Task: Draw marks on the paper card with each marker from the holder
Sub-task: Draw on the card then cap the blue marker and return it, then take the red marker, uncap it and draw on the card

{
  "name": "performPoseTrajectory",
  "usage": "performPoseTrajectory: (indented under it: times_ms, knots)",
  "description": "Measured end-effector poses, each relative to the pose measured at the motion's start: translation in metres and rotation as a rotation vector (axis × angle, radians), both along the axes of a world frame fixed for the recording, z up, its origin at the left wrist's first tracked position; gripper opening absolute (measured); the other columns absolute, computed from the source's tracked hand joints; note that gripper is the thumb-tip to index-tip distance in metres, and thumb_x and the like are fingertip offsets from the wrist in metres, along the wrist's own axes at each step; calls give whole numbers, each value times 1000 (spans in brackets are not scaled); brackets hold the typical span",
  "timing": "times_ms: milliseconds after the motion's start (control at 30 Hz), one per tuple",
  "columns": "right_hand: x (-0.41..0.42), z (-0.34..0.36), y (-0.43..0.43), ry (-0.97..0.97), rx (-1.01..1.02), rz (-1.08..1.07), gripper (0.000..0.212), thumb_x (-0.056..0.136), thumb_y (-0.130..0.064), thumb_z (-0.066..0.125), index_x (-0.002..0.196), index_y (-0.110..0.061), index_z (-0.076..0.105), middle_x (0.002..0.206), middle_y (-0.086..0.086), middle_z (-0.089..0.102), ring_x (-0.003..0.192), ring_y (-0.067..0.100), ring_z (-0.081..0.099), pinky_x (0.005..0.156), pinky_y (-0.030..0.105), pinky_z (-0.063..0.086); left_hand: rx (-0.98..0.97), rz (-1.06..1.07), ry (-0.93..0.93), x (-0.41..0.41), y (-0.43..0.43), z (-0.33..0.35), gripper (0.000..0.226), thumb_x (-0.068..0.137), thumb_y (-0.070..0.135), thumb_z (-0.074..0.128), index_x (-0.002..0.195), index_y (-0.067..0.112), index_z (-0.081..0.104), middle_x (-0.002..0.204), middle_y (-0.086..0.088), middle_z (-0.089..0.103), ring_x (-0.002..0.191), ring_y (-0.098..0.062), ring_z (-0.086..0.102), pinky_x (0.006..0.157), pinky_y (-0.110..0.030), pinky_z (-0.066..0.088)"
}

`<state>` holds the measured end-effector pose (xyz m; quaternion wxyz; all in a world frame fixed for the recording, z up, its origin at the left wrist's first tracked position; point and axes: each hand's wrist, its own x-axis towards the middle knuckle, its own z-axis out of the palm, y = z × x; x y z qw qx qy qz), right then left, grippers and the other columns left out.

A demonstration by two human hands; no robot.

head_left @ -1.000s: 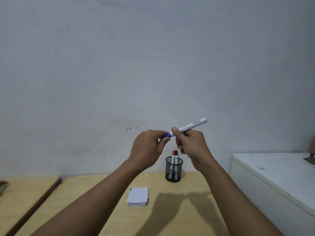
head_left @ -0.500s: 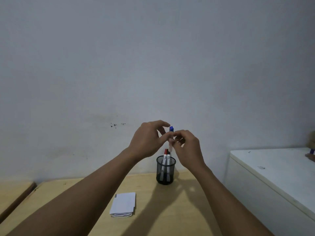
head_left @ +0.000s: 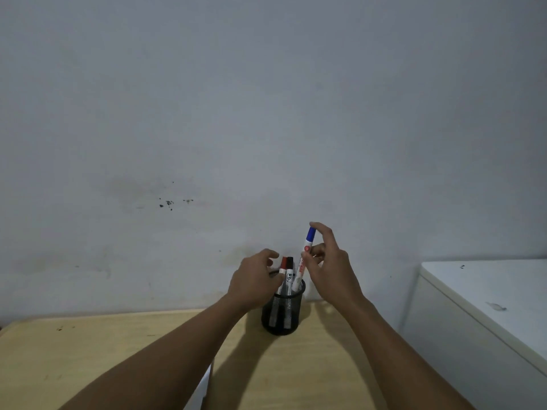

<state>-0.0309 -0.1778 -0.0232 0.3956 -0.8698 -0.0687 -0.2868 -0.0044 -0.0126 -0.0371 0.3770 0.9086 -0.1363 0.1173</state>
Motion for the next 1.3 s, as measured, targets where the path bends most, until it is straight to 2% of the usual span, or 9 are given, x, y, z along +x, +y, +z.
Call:
performPoseTrajectory:
  times_ms: [200,367,567,700,867,967,1067,1167,1300]
  knots:
    - [22,-28,-4,118,-22,81,54,95,-20,62,139,-43,41,81,-9,69,76,11,69,70,40,61,-23,-38,7,22,-12,-14,43,85,16,72,125,17,57,122,-5,70,106,-18,68,89,-41,58]
    - [31,-37,-2,204,31,120,45,93,-11,64,132,-29,53,90,-9,63,81,7,61,67,24,52,-24,7,-45,25,-12,-17,37,83,18,74,117,20,61,112,1,73,97,-15,69,83,-39,59]
    - [31,-42,1,193,-75,53,45,98,-21,59,141,-27,51,127,0,57,114,15,56,93,32,52,-94,37,-38,20,-11,-14,42,85,17,72,126,21,59,117,-5,71,98,-23,69,84,-42,59]
    - [19,-29,2,130,-52,47,47,100,-24,54,145,-33,45,124,-5,51,115,13,53,93,34,53,-116,67,-94,8,-4,1,34,91,33,65,125,27,61,108,-1,73,89,-16,68,84,-43,58]
    - [-5,5,16,32,-18,19,41,95,-36,60,135,-34,54,117,-8,56,106,6,53,87,26,50,-296,128,-169,-14,26,42,20,88,32,66,107,30,68,93,11,72,83,-10,67,87,-45,54]
    - [-27,34,34,80,80,121,39,90,-41,67,128,-32,60,111,-8,63,99,3,59,78,16,46,-490,117,-161,-38,48,74,16,89,30,67,102,23,71,89,7,73,87,-9,69,77,-31,53]
    - [-51,58,54,162,211,224,41,83,-41,76,121,-30,65,103,-2,69,90,16,67,74,26,55,-692,120,-131,-69,69,101,10,89,26,68,94,19,73,85,3,75,85,-12,68,76,-29,51]
    - [-79,76,73,175,319,307,28,83,-28,79,109,-19,72,95,12,74,74,15,65,64,26,51,-826,118,-105,-102,89,117,11,91,26,67,93,16,71,86,0,75,81,-14,64,74,-29,48]
    - [-116,92,99,177,741,432,17,85,-18,77,98,-8,76,83,10,74,72,18,67,65,30,53,-854,104,-46,-141,113,123,27,95,35,60,97,10,67,90,-4,73,77,-14,63,63,-22,42]
